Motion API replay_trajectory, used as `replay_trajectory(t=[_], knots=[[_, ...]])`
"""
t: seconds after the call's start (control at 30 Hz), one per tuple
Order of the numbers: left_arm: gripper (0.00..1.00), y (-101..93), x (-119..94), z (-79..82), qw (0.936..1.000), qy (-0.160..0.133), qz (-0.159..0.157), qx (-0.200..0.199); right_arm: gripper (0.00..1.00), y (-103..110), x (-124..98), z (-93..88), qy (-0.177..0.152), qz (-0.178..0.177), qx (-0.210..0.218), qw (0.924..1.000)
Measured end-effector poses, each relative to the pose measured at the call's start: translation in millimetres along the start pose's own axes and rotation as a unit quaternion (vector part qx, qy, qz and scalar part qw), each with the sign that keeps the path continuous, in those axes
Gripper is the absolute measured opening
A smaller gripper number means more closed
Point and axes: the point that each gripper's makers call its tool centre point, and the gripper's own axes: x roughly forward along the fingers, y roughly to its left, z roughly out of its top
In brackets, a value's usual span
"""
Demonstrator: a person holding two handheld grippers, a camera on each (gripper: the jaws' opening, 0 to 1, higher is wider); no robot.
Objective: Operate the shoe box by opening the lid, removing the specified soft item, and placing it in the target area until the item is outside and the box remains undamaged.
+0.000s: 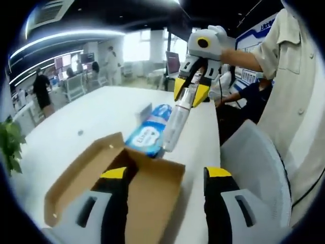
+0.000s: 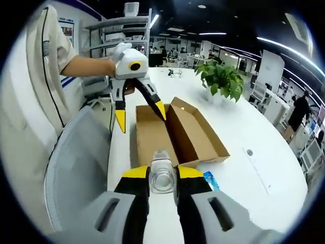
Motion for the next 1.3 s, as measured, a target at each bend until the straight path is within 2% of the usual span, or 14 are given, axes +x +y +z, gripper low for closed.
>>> replay_trajectory(t=[0.27,0.6,0.97,1.3], knots=[[0.74,14.3,-19.1,-7.4,0.9986,-0.003,0.050,-0.017,0.17,-48.9,-6.3,-6.7,0.039,-0.011,-0.027,0.9988],[0.85,23.6,-38.8,-17.5,0.9942,-0.011,0.096,-0.046,0.17,-90.2,1.4,-12.8,0.088,-0.005,-0.056,0.9946],[0.92,28.1,-65.2,-31.9,0.9859,-0.024,0.144,-0.083,0.17,-123.3,21.1,-30.8,0.158,0.015,-0.082,0.9840],[0.95,30.3,-84.7,-38.8,0.9769,-0.041,0.179,-0.109,0.17,-151.4,37.4,-54.6,0.226,0.024,-0.087,0.9699]])
